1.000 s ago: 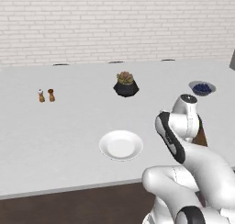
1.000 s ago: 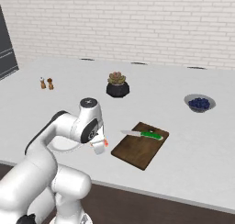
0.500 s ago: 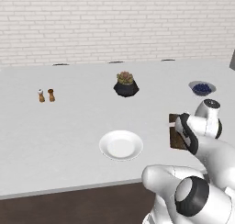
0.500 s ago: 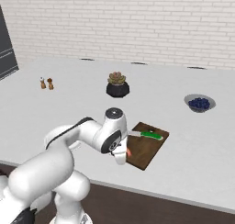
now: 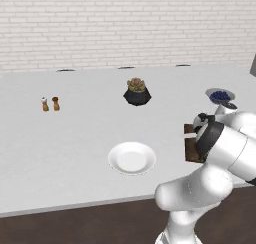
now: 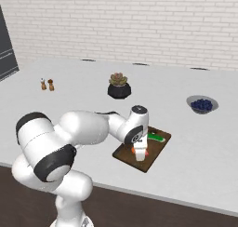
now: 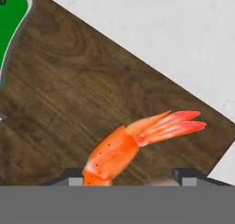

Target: Pick up the knife from the drawer and place it on the cutting board. Then place the meat from the plate to the cutting board.

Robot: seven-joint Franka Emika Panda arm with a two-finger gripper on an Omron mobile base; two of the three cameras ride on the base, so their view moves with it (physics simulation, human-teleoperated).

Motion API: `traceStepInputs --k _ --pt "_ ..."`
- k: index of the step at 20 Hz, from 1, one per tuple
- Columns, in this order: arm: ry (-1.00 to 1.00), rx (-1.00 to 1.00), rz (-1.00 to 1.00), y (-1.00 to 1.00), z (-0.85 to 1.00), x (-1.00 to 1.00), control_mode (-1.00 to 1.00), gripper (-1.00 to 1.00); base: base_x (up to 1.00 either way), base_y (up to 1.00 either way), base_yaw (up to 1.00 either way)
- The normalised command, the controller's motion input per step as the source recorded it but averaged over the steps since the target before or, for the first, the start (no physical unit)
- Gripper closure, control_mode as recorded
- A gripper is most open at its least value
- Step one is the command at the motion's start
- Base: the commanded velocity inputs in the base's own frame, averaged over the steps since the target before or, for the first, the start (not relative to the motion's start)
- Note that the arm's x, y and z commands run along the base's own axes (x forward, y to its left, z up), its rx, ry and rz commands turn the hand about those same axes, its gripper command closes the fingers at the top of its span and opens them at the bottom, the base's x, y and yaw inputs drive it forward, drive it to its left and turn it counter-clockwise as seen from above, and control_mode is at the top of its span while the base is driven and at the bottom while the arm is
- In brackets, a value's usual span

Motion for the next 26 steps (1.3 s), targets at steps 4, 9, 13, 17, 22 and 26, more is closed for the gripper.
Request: traceStepInputs --k 4,9,13,17,22,26 --pt "0.04 0.0 0.0 0.02 -0.49 0.08 -1.0 1.0 0.0 0.0 0.0" --pt "-0.03 0.0 0.0 0.07 -0.62 0.0 -1.0 -1.0 0.0 0.0 0.0" --pt "-0.02 0.01 0.0 0.18 -0.32 0.01 -1.0 -1.0 0.0 0.0 0.0" --pt "0.0 0.0 0.0 0.16 -0.02 0.05 -1.0 -1.0 0.0 0.0 0.0" --pt "-0.06 0.0 0.01 0.0 0.49 -0.11 -1.0 -1.0 0.0 0.0 0.0" --pt "-0.11 0.0 0.0 0.0 1.0 -0.33 -1.0 -1.0 0.0 0.0 0.0"
